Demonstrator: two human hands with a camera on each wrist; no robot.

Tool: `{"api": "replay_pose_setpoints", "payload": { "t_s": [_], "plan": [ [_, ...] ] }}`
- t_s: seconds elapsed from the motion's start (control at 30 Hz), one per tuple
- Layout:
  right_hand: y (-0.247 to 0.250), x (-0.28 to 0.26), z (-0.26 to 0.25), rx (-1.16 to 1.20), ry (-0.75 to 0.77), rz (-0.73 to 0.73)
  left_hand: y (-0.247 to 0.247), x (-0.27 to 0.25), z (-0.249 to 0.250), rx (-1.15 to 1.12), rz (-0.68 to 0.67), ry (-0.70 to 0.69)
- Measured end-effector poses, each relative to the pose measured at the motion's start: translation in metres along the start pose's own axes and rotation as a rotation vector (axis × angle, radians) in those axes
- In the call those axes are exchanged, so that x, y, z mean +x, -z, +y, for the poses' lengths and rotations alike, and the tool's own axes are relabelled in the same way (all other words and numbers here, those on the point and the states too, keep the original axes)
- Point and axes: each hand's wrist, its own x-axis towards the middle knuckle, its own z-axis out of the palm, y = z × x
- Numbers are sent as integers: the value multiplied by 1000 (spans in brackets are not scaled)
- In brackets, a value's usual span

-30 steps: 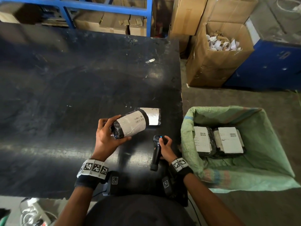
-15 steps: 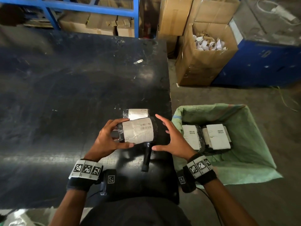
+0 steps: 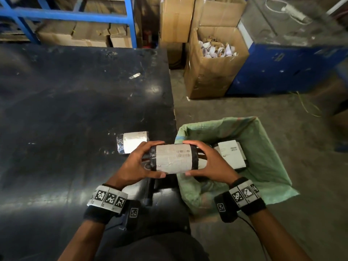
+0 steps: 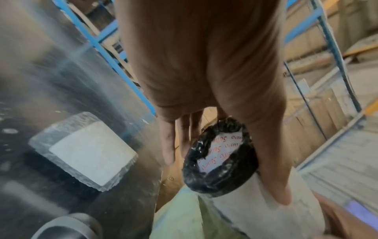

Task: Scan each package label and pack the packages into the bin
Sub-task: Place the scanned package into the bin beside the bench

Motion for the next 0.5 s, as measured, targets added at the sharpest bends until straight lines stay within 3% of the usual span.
{"api": "replay_pose_setpoints", "payload": {
  "t_s": [0.13,0.27,0.37,0.5],
  "plan": [
    [57,-16,33,8,-121,-9,-41,32,-7,177,-38,-53],
    [104,-10,83,-44,-276,-31,-96,66,-22,440,133,-45],
    [117,10,119,-75,-378,-66,-133,85,-36,645,233,42],
    [115,42,152,-149,-426,-114,-160,94,-42,823,197,84]
  ]
}}
